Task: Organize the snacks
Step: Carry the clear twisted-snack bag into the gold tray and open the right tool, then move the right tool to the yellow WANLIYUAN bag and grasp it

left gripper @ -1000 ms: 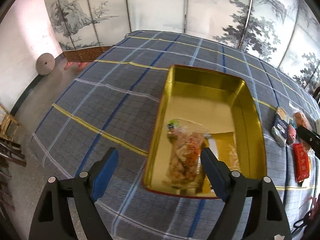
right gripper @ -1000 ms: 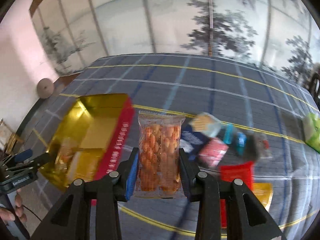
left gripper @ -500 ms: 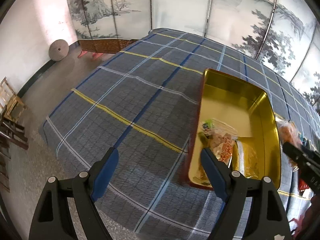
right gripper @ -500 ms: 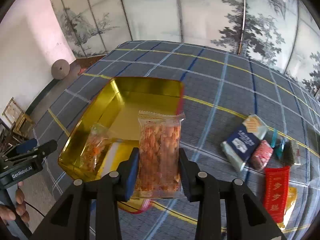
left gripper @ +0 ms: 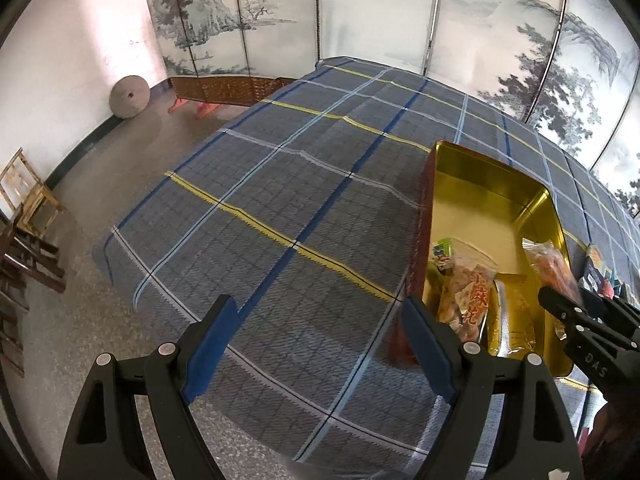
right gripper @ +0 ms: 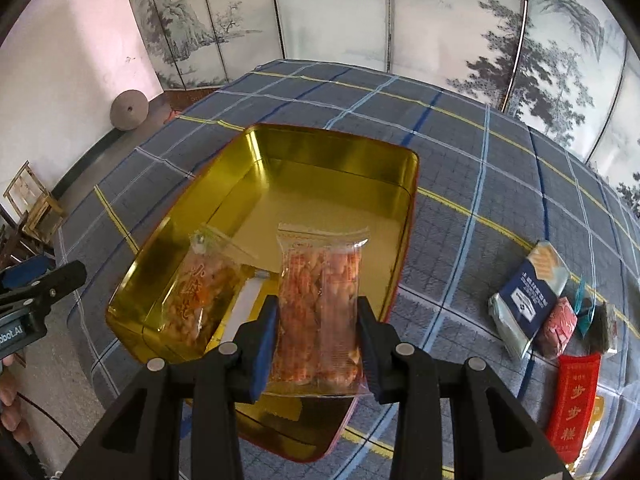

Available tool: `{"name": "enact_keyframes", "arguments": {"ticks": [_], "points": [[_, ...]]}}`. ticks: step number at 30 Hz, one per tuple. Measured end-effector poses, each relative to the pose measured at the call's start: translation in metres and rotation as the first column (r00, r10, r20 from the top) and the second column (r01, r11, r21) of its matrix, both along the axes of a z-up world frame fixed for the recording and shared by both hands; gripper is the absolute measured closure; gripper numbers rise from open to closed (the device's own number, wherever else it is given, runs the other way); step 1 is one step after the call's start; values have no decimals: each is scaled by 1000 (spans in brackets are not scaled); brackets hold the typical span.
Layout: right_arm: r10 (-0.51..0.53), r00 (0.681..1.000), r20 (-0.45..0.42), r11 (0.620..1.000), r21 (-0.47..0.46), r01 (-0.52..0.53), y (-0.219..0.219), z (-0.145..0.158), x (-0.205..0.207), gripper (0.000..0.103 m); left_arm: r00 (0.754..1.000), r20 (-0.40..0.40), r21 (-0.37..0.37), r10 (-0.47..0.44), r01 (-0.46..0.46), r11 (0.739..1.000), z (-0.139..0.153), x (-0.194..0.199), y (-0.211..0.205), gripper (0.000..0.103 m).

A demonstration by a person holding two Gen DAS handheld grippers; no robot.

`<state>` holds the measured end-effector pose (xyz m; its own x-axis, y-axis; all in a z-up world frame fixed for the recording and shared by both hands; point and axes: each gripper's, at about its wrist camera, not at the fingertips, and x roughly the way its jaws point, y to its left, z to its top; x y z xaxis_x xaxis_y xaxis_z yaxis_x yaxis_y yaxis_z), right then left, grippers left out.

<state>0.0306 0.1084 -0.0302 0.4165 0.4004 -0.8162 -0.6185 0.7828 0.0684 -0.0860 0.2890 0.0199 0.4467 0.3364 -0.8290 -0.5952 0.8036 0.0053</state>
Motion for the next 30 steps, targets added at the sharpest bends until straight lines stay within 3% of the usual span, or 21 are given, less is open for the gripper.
{"name": "enact_keyframes", "arguments": {"ticks": [24, 28, 30], "points": [[40, 998, -38, 999, -12, -41, 26, -23, 0, 64, 1000, -13, 7, 1, -1, 1000, 0, -2, 1, 21], [53, 998, -31, 999, -1, -54, 24, -20, -2, 50, 1000, -11, 9, -5, 5, 1000, 1, 0, -4, 21], [60, 998, -16, 998, 0, -60, 22, -17, -6, 49, 1000, -9, 8, -10, 11, 1000, 2, 1, -6, 21]]}}
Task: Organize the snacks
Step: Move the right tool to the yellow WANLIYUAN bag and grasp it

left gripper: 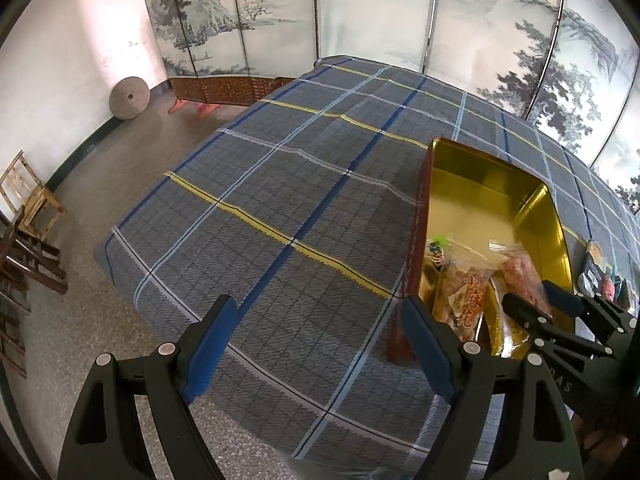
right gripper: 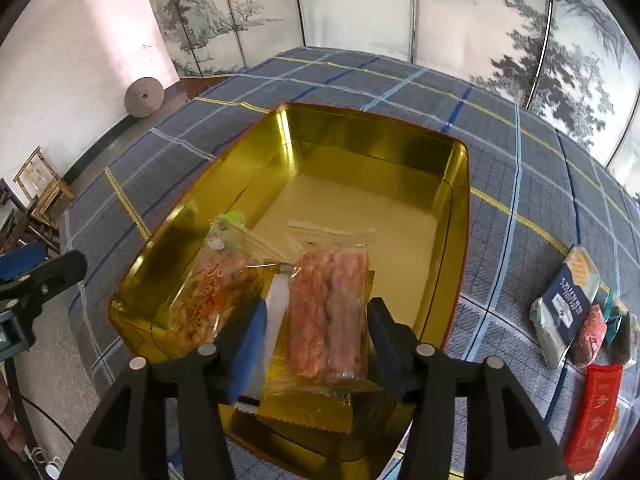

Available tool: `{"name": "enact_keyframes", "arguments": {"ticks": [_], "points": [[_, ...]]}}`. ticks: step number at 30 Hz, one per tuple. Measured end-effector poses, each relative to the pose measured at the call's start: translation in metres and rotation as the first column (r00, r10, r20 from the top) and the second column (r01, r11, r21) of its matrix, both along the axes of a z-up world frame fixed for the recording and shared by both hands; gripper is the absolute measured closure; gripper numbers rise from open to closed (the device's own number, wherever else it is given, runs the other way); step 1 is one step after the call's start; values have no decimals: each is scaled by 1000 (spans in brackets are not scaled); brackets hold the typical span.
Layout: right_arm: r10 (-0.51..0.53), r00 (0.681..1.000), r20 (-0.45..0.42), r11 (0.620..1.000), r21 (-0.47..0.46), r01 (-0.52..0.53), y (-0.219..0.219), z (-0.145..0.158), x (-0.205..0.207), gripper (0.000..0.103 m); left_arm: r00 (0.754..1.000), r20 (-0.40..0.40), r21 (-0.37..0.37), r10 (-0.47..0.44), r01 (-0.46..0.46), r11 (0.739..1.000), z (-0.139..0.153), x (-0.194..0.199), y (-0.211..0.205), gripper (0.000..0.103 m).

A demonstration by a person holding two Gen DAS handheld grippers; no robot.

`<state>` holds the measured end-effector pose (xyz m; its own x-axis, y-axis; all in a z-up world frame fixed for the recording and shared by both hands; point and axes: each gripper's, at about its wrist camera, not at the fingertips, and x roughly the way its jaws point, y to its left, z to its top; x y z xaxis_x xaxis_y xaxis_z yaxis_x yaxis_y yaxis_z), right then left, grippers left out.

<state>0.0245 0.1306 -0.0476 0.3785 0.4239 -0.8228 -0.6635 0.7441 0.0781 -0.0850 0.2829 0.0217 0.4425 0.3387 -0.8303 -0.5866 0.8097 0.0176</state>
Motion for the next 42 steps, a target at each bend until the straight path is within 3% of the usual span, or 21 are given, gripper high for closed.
{"name": "enact_keyframes", "arguments": {"ticks": [11, 17, 21, 29, 32, 38, 42], "points": [[6, 999, 44, 997, 81, -9, -36, 30, -9, 46, 999, 21, 20, -51, 50, 999, 13, 13, -25, 21], [-102, 992, 78, 990, 102, 94, -97, 45, 4, 45, 994, 30, 26, -107, 106, 994, 20, 26, -48, 21], [-213, 970, 116, 975, 82, 204, -154, 50, 17, 45, 988, 33, 30, -153, 152, 988, 22, 37, -67, 21], [-462, 882, 93, 886, 10, 463, -281, 27, 45, 45, 970, 36, 31, -241, 240, 970, 24, 56, -106, 21], [-502, 861, 78, 863, -23, 505, -308, 13, 45, 45, 963, 28, 26, -269, 269, 963, 22, 63, -119, 21], [-514, 857, 42, 854, -65, 516, -324, -14, 43, 45, 949, 16, 27, -314, 314, 949, 21, 70, -140, 21], [-501, 865, 14, 864, -47, 501, -320, -22, 36, 45, 943, 8, 31, -332, 331, 943, 20, 73, -149, 21]]}}
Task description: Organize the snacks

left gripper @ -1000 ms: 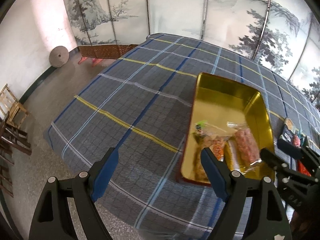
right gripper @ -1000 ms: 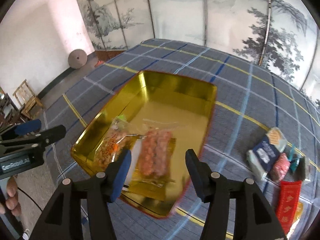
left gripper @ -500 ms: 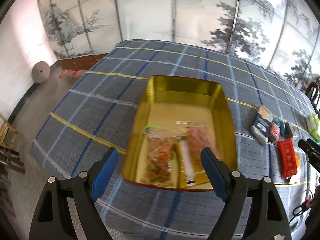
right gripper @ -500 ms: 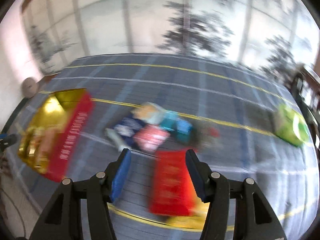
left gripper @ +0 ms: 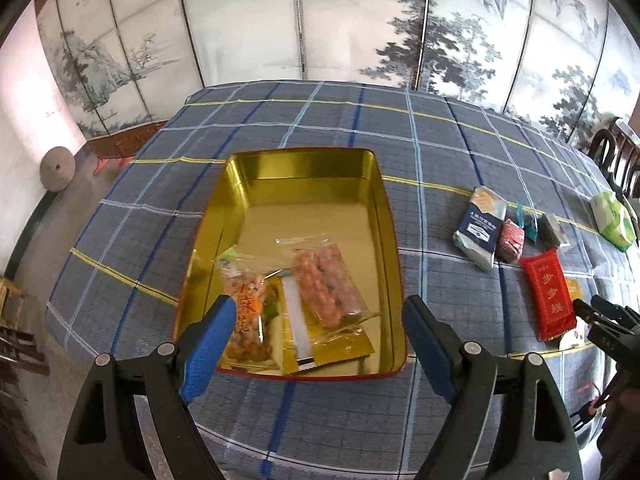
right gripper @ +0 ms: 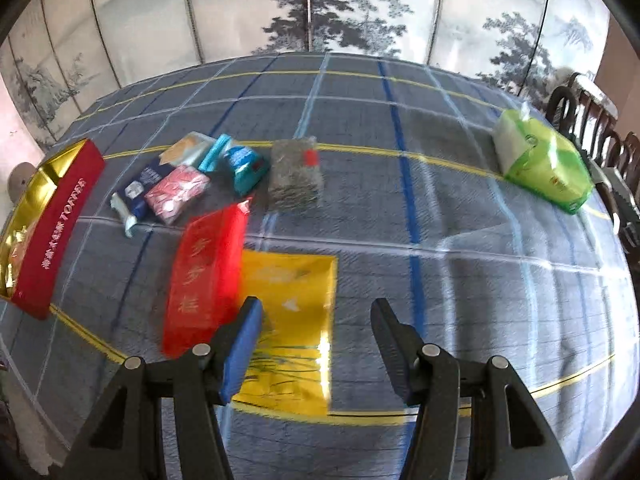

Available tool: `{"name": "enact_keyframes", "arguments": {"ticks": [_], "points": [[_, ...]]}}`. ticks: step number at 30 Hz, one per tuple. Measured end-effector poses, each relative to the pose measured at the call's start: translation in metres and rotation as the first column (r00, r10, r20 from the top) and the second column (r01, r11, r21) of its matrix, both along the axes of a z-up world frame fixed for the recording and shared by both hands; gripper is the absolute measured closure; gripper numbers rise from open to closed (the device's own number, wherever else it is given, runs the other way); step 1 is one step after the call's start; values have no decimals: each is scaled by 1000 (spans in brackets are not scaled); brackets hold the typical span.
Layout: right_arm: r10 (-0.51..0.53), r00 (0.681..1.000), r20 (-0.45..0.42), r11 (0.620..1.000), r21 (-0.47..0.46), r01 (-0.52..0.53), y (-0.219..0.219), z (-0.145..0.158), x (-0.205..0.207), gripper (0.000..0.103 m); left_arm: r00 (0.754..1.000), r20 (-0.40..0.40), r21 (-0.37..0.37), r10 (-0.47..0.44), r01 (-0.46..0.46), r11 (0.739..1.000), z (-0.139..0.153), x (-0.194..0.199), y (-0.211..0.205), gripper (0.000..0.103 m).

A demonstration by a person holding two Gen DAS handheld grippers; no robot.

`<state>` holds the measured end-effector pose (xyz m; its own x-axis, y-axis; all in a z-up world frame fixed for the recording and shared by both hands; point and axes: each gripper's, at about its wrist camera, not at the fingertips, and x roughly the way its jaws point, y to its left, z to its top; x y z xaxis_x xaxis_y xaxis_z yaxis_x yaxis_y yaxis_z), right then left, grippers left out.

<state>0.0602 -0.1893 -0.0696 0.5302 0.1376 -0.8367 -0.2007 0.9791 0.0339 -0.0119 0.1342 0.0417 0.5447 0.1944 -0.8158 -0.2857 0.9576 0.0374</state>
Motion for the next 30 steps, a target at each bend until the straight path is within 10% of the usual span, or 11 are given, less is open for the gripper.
{"name": "enact_keyframes", "arguments": {"ticks": [30], "points": [[16, 999, 39, 1000, -8, -16, -21, -13, 23, 42, 968, -56, -38, -246, 245, 969, -31, 40, -111, 21]]}}
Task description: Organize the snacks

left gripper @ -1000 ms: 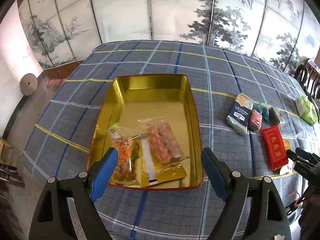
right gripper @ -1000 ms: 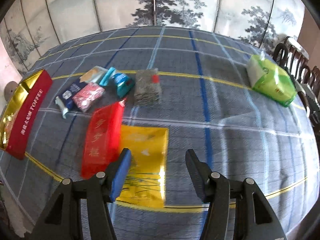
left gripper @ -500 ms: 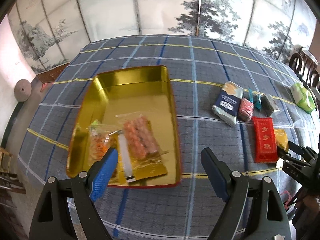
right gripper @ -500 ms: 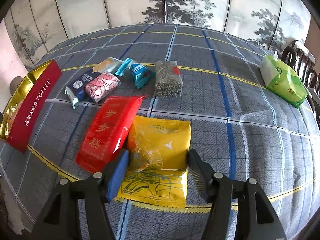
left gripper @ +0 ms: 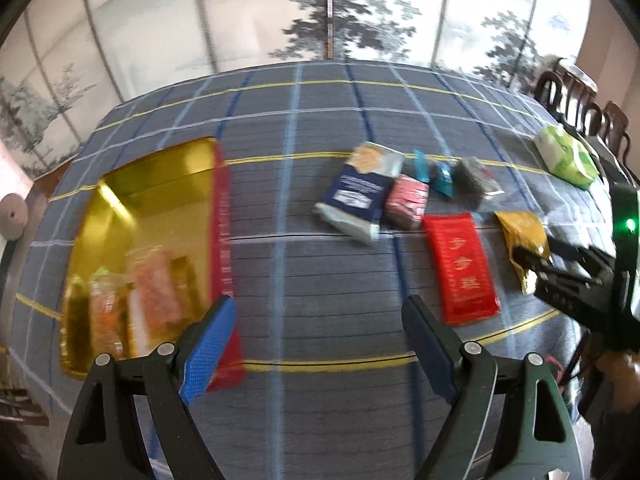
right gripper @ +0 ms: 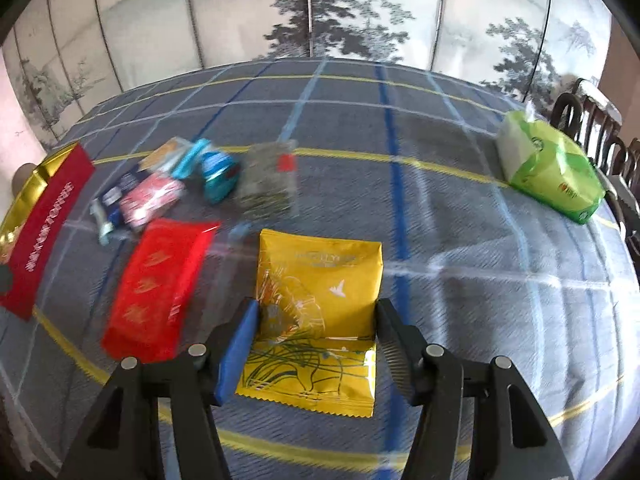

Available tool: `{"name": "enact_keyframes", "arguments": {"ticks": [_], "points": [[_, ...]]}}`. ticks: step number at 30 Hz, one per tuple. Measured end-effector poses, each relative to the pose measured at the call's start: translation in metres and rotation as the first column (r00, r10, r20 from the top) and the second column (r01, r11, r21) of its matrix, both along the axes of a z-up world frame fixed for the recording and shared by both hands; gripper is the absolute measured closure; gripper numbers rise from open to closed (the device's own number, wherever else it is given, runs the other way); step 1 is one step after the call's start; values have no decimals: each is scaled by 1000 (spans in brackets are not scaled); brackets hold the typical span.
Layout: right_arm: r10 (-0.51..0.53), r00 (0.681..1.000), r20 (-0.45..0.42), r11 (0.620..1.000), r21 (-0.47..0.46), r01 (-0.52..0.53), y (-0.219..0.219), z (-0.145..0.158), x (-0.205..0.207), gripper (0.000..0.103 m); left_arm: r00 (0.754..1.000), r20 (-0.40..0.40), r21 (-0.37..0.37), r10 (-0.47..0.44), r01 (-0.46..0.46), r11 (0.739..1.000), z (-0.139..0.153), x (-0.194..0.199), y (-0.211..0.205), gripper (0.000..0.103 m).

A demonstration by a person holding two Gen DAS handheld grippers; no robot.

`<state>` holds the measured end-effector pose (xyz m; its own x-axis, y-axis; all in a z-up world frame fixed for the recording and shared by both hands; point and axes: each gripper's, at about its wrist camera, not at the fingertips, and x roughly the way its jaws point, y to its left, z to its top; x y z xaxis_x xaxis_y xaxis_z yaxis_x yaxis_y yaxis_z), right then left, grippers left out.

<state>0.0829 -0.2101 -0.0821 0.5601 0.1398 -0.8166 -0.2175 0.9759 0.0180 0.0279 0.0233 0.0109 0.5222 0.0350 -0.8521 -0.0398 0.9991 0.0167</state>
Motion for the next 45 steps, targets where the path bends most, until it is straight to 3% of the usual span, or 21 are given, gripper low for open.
{"name": "enact_keyframes", "arguments": {"ticks": [6, 14, 24, 33, 45], "points": [[-13, 1000, 5, 999, 48, 13, -19, -3, 21, 41, 998, -11, -11, -58, 58, 998, -10, 13, -38, 21], [27, 999, 42, 999, 29, -28, -16, -7, 24, 40, 994, -23, -18, -106, 105, 994, -25, 27, -77, 21], [67, 995, 78, 998, 0, -68, -13, -8, 28, 40, 996, -24, -43, -91, 90, 995, -36, 42, -91, 21], [14, 997, 75, 1000, 9, -15, -34, -7, 42, 40, 994, -44, -12, -98, 97, 995, -51, 56, -103, 21], [14, 997, 75, 1000, 8, -14, -30, -8, 42, 38, 993, -50, -38, -110, 108, 993, -59, 58, -106, 49]]}}
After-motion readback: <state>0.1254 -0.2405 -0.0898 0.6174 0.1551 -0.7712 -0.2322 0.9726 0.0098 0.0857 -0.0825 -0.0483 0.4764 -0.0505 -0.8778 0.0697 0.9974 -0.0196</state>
